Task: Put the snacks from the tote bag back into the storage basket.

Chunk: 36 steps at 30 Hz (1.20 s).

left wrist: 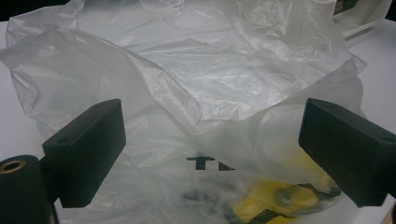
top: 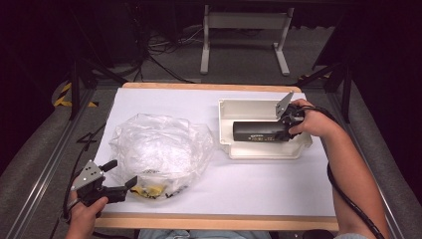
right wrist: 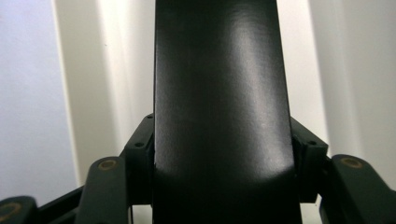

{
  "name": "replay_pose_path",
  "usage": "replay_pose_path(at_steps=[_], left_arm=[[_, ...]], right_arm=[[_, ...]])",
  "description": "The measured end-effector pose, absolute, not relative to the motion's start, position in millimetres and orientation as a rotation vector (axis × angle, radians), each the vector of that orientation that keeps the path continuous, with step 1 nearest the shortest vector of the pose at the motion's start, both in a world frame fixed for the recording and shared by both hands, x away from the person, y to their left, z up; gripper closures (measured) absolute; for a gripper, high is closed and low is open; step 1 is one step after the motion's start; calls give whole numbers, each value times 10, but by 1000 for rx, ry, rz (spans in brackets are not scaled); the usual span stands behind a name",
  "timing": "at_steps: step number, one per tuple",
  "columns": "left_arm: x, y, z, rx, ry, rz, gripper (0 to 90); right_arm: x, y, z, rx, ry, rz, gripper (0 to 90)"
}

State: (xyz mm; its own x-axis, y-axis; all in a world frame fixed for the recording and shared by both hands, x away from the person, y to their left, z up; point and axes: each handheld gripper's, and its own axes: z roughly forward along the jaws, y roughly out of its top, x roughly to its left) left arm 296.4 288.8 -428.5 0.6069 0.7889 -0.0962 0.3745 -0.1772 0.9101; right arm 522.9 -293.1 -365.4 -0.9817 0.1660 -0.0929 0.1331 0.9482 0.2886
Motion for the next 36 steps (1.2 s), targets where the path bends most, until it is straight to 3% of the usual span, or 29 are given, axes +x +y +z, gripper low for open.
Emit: replay_pose_path(at_steps=[4,8,22,36], left_arm=[[2937,2905,-4285,1782,952,501,83],[2926,2911,-4290,1778,958,498,83],[2969,2882,-4278,1782,938,490,83],[2992,2873,-4265,1774,925,479,83]], right_arm=[[5278,-2928,-3685,194,2974,383,387],[5301,-2933,-3667,216,2920,375,270],[5154,-2977,-3472,303,2824,539,190],[4674,-2942,-3006,630,2599,852,125]])
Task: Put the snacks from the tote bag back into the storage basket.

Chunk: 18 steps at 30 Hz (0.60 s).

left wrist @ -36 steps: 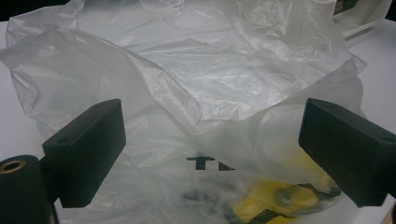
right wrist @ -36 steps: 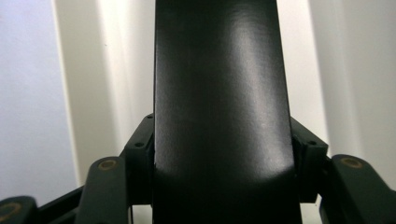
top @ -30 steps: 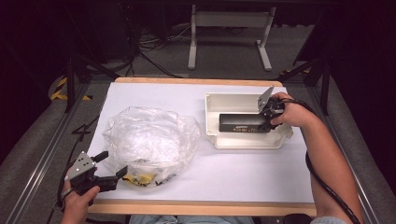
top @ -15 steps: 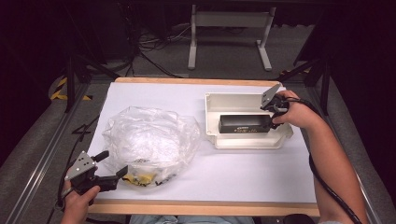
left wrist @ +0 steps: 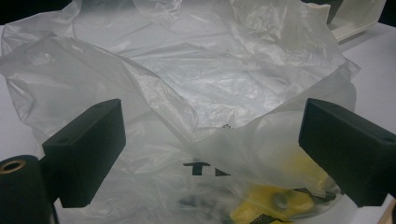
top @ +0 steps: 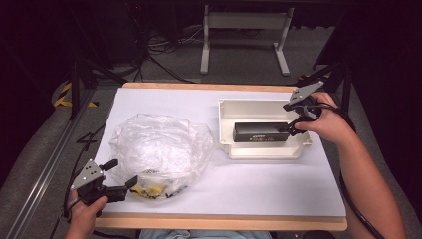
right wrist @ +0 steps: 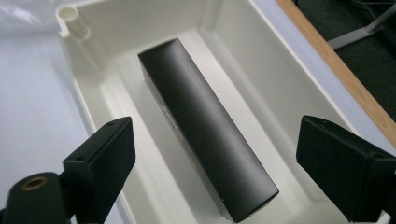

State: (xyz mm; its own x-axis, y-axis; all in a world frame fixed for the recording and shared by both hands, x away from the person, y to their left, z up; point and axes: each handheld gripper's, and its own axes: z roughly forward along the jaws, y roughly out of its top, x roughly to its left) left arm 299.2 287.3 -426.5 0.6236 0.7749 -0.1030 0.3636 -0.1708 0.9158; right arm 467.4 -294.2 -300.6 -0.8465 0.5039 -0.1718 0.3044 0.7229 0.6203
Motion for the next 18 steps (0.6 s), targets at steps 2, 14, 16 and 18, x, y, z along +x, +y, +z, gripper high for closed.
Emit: replay_pose_path(at_steps=[2,14,16,18], left_arm=[[2991,2874,-4266,1775,926,478,83],[2997,2862,-4252,1773,925,487,83],[2998,2859,-4251,1775,922,484,83],[2999,2855,-4248,1778,924,485,83]], right_arm=[[4588,-2943,-2966,645,2568,893,124],[4075,-2984,-2862,782,2458,1044,119],[4032,-2990,-2868,790,2451,1054,119],[3939,-3004,-2896,811,2433,1084,118]])
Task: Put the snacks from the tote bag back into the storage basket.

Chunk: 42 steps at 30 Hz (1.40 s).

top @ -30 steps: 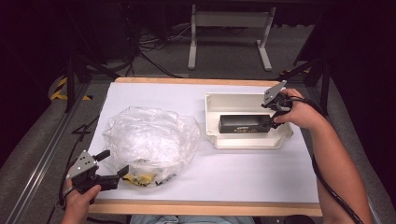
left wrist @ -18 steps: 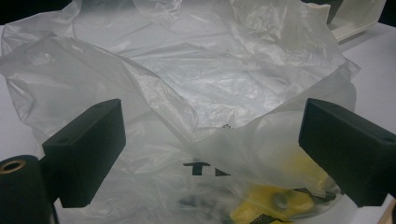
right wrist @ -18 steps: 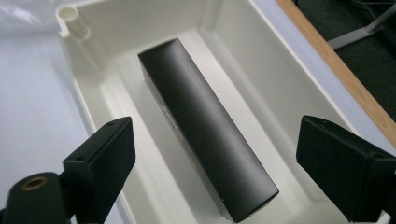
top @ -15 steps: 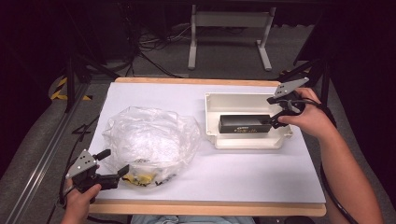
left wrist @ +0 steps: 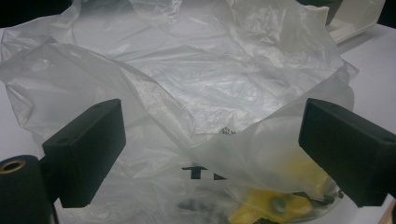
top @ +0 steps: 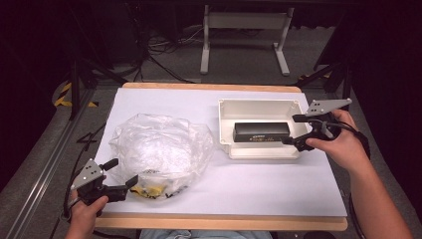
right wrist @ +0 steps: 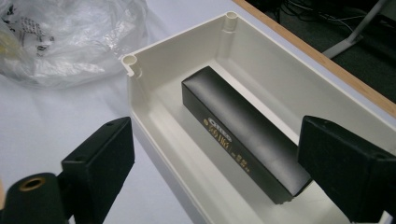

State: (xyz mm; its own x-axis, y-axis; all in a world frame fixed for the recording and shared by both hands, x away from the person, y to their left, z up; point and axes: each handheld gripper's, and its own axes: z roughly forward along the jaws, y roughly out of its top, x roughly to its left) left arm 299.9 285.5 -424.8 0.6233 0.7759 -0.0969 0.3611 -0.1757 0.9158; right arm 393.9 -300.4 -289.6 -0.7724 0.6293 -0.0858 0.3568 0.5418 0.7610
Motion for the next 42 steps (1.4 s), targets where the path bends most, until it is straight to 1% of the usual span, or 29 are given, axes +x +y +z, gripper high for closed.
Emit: replay_pose_path(at_steps=[6,14,19,25,29,31,32,42], left_arm=[[3018,2845,-4252,1778,923,482,83],[3034,2832,-4249,1789,915,480,83],[3047,2824,-4254,1791,911,473,83],[3046,2819,-4258,1793,914,476,83],[3048,2814,-4261,1797,914,475,83],[3050,2812,-4261,1798,914,475,83],[3050,2810,-4262,1800,909,471,83],[3060,2819,-4271,1805,902,455,83]], right_arm=[[3744,-3018,-2999,816,2412,1141,98],[3554,-2973,-3230,779,2390,1221,81],[3445,-2976,-3471,771,2348,1275,78],[3355,-3019,-3771,842,2296,1297,78],[3329,-3045,-4028,898,2264,1325,78],[3335,-3056,-4075,915,2253,1348,78],[3369,-3075,-4158,956,2243,1373,78],[3423,-3109,-4374,1039,2193,1406,82]])
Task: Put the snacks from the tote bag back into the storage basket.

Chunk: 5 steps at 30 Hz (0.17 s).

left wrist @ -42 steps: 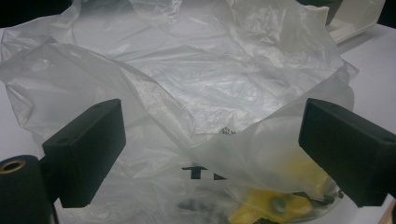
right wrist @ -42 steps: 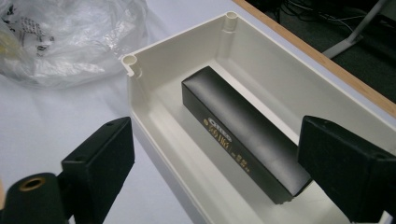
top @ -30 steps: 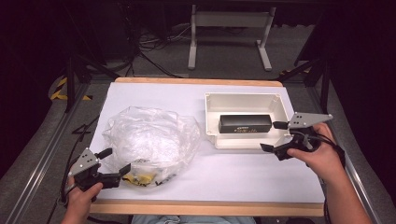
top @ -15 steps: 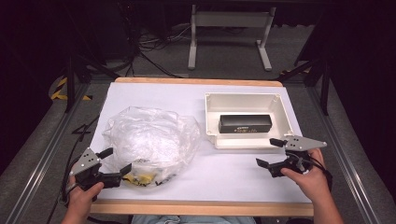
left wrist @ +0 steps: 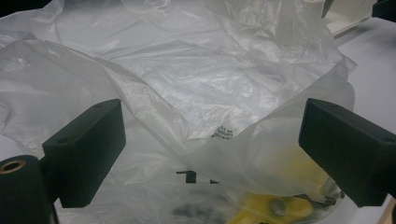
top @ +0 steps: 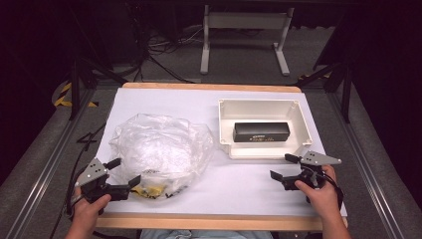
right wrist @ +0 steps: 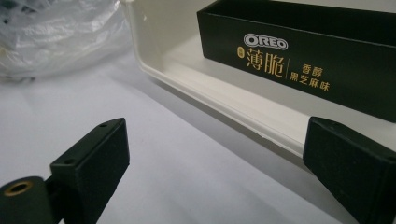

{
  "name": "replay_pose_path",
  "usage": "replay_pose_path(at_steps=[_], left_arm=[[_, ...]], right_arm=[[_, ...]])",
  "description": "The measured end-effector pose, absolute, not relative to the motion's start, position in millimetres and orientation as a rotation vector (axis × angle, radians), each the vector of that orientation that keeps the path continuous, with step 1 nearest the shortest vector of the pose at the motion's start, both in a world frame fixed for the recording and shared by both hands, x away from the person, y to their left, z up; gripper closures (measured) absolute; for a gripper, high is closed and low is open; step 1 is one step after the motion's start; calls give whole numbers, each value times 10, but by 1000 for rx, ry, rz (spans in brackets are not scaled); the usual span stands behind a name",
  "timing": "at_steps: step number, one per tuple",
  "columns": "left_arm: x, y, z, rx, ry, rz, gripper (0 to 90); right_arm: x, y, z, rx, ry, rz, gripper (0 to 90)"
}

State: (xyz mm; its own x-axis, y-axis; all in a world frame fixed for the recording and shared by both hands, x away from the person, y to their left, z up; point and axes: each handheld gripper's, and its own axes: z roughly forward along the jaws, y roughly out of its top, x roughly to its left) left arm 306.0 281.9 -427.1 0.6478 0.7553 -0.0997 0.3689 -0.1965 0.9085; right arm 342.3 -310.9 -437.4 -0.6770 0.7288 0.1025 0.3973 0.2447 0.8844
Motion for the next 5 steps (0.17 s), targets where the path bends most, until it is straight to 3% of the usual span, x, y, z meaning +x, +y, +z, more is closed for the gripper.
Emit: replay_pose_path(at_steps=[5], left_arm=[[3060,2828,-4269,1799,899,451,83]], right_arm=[[3423,-3076,-4432,1054,2224,1389,73]])
